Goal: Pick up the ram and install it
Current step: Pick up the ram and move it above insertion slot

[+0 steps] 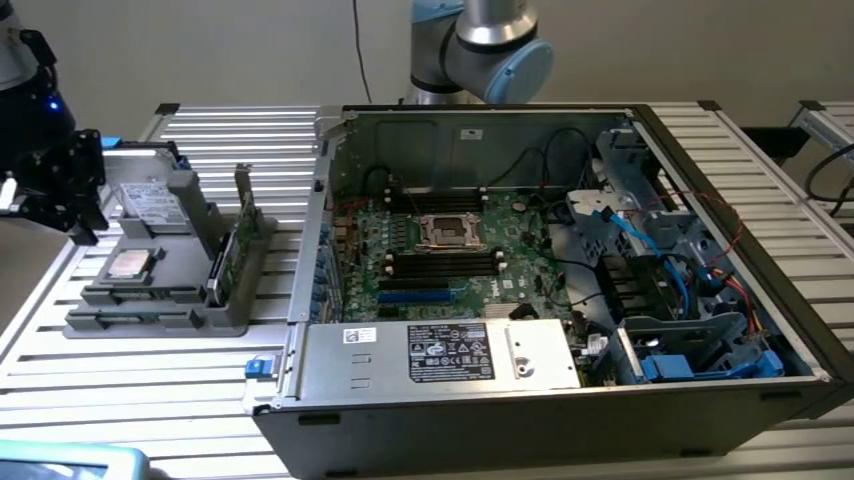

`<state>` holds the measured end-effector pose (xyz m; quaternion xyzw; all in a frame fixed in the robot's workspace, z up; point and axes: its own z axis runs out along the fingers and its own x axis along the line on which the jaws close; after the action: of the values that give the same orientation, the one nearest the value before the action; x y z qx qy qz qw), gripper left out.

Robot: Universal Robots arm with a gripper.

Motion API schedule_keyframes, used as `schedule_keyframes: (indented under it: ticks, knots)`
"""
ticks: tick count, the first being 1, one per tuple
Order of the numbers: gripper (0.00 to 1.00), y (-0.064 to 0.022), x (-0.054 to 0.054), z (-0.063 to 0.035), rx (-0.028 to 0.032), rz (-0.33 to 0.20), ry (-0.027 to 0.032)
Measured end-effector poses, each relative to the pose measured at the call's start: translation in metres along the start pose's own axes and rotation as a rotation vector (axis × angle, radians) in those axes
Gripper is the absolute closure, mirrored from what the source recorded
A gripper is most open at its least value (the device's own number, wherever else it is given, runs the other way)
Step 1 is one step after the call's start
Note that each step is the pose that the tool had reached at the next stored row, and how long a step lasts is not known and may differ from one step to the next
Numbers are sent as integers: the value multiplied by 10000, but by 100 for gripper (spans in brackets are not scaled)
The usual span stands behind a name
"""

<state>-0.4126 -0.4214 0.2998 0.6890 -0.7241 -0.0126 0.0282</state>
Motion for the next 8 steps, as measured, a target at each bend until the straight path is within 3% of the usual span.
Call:
schedule_keyframes:
  ticks: [2,8]
  knots:
    - [69,1,3,20,42,1,18]
    - [69,-1,52,110,52,3,43]
